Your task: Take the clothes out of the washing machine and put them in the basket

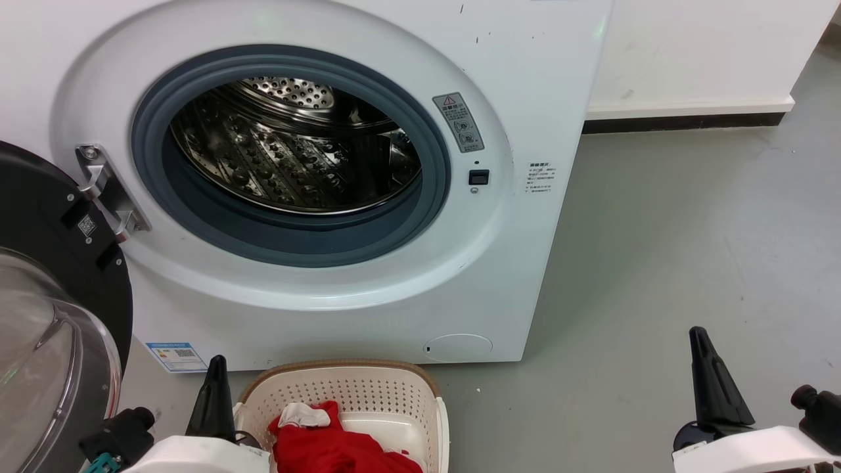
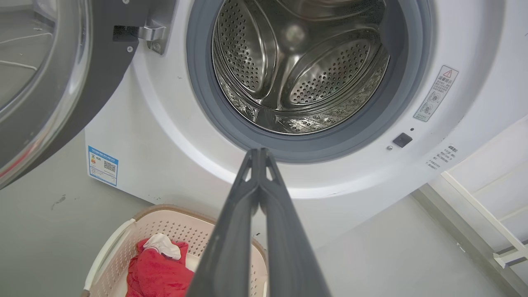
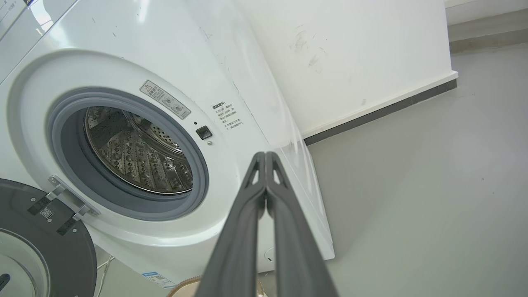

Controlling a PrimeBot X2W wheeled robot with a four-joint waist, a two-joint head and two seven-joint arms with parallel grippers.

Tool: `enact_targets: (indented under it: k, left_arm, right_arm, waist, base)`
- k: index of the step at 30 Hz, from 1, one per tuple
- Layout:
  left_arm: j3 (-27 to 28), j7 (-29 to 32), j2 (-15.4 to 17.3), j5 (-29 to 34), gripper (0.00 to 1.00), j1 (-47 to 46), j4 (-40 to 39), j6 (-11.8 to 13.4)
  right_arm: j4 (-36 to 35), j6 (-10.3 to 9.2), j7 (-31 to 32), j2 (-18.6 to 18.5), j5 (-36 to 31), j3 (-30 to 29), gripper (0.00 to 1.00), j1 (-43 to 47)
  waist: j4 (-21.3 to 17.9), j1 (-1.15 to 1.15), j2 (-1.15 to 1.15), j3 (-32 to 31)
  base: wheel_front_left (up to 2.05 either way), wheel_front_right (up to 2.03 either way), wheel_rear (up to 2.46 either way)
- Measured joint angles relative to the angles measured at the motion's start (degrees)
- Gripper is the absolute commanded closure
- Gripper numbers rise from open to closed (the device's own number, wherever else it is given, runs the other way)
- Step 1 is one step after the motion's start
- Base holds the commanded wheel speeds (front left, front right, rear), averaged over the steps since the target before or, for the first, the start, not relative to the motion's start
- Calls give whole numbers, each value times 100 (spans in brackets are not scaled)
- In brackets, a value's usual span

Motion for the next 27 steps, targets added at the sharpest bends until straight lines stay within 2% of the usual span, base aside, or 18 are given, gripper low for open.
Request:
enact_targets:
  k: [27]
  left_arm:
    - [98, 510, 1, -2173, 100, -329, 244, -144]
  right_arm:
    - [413, -1, 481, -63, 2385, -73, 100, -385]
  waist:
    - [48, 0, 0, -9]
  base:
    - [0, 0, 0]
